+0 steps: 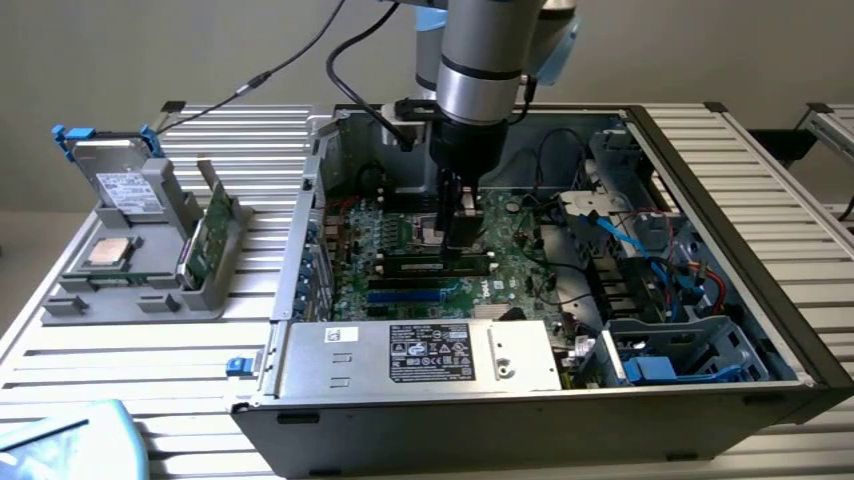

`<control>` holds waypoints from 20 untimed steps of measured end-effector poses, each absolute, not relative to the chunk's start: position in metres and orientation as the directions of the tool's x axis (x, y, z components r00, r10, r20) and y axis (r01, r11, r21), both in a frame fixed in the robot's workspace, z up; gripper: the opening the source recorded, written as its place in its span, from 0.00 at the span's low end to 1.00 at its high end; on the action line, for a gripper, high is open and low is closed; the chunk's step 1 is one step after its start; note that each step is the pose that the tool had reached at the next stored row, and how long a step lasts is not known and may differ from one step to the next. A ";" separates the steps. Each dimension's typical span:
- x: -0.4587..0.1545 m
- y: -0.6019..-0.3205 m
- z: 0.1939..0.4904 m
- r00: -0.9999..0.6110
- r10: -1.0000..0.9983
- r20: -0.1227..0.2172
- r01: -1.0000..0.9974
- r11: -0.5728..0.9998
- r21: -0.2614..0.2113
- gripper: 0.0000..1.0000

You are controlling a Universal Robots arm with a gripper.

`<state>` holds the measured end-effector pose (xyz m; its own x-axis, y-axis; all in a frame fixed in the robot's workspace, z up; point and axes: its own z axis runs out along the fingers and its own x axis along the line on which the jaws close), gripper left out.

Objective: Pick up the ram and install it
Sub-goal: 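Insert the ram into the slot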

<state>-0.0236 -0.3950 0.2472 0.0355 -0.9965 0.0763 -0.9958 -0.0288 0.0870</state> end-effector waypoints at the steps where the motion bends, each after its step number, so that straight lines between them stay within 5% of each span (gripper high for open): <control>1: -0.024 -0.395 0.247 0.035 -0.996 0.076 -0.996 -0.029 0.087 0.58; 15: -0.024 -0.395 0.247 0.035 -0.996 0.077 -0.996 -0.029 0.087 0.56; 20: -0.024 -0.395 0.247 0.035 -0.996 0.077 -0.996 -0.029 0.087 0.31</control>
<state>-0.0239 -0.3950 0.2473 0.0354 -0.9964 0.0767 -0.9958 -0.0287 0.0870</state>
